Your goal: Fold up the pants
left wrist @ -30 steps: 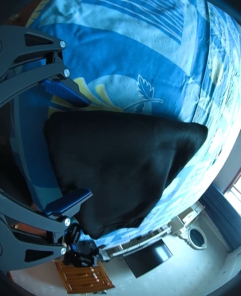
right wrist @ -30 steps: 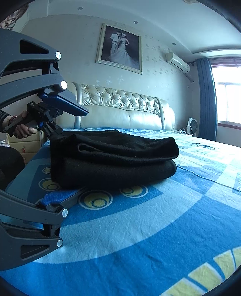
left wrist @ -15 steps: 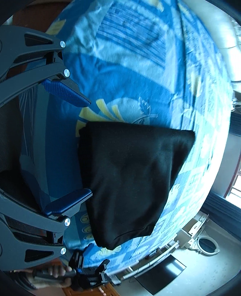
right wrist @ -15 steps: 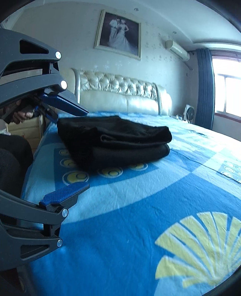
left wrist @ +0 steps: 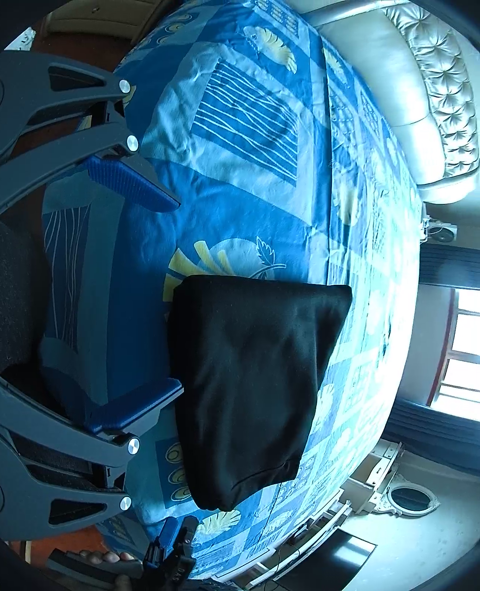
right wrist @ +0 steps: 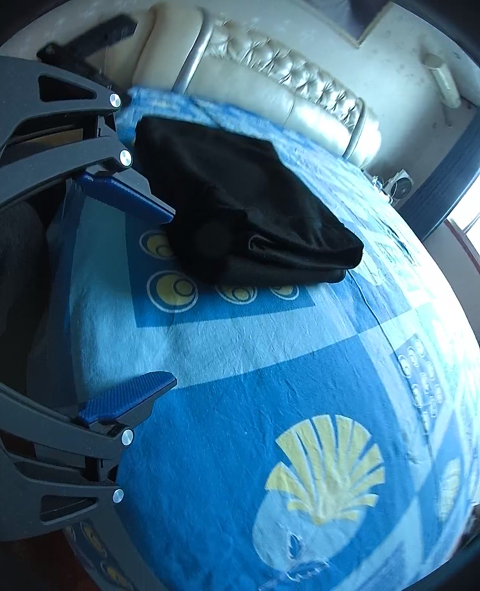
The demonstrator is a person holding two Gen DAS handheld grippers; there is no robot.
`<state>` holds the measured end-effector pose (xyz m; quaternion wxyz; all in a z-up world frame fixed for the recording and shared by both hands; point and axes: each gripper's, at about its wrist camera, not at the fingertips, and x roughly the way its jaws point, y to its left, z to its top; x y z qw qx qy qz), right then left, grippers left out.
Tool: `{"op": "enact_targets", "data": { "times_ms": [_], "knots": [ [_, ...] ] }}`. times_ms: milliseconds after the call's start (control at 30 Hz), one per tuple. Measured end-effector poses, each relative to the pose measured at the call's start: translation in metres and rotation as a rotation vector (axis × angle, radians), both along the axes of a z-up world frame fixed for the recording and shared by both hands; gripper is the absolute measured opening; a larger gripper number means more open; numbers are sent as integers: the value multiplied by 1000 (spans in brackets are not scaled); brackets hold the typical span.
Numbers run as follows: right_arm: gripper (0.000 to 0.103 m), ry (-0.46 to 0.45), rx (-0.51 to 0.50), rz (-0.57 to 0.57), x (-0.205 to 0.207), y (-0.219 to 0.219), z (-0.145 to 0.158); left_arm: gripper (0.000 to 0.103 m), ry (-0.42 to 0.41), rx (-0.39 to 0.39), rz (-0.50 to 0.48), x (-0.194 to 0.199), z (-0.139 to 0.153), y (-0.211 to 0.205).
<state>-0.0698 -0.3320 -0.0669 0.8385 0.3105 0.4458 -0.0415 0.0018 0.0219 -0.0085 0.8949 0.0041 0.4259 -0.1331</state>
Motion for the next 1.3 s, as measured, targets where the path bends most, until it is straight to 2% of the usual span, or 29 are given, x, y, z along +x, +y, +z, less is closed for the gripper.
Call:
{"op": "enact_targets", "data": {
  "times_ms": [267,333,600,800,1167,1300],
  "knots": [
    [82,11,-276,16,-1,26,15,95,-41,38,0,-8,4,-8],
    [82,-1,-311,14,-1,31,17,96,-35,28,-2,-8,4,-9],
    [83,-21,-329,24,-1,39,21,96,-13,8,42,-4,1,-6],
    [83,-36,-324,27,0,42,24,96,-43,48,37,-5,4,-9],
    [83,-44,-329,43,-1,49,26,96,-52,53,27,-5,7,-11],
    [83,-44,-330,50,-1,52,26,96,-72,77,28,-7,9,-14]
  ]
}}
